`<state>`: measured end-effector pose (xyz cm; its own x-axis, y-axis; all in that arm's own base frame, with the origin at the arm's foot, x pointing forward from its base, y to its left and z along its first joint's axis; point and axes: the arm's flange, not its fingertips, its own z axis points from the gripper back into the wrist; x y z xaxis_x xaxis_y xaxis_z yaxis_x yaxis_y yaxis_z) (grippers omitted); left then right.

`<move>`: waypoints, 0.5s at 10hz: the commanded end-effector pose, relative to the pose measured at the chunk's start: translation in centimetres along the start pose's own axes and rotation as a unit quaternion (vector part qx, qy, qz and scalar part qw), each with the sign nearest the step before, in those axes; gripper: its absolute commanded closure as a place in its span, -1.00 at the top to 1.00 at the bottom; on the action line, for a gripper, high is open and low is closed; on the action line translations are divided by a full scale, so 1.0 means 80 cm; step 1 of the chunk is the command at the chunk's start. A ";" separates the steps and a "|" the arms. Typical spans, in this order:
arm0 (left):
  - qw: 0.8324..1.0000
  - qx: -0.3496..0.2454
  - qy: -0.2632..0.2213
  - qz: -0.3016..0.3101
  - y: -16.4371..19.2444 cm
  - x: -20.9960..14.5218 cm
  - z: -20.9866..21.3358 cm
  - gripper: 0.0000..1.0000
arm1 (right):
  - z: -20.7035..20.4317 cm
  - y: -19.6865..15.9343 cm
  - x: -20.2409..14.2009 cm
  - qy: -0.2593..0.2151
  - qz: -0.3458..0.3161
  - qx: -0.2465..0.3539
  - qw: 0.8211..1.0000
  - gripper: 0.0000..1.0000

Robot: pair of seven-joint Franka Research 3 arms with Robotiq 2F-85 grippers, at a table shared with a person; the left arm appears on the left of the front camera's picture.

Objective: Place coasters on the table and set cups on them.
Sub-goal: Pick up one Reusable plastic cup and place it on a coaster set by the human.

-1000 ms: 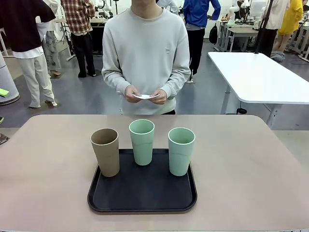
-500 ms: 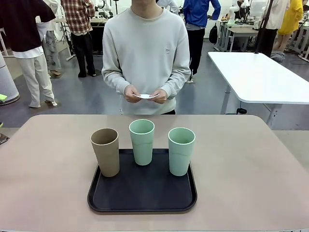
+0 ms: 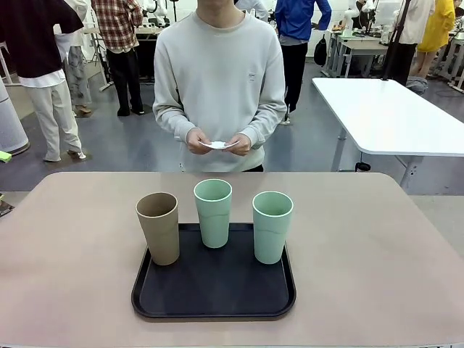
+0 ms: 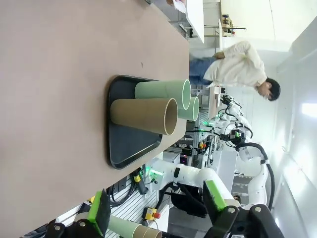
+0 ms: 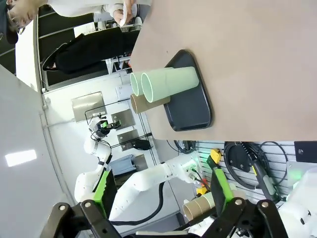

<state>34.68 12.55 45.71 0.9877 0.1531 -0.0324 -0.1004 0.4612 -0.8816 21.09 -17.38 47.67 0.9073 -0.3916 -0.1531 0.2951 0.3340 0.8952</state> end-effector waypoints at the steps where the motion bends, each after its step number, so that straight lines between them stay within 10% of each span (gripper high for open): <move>1: 0.999 0.023 -0.019 -0.034 -0.021 -0.018 0.008 1.00 | 0.000 0.000 -0.001 0.000 0.001 0.002 1.000 1.00; 5: 1.000 0.000 0.000 0.000 0.000 0.000 0.000 1.00 | 0.000 0.000 -0.001 0.000 0.001 0.002 1.000 1.00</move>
<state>34.72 12.50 45.72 0.9876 0.1535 -0.0328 -0.1014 0.4646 -0.8797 21.12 -17.36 47.67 0.9070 -0.3918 -0.1545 0.2972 0.3354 0.8940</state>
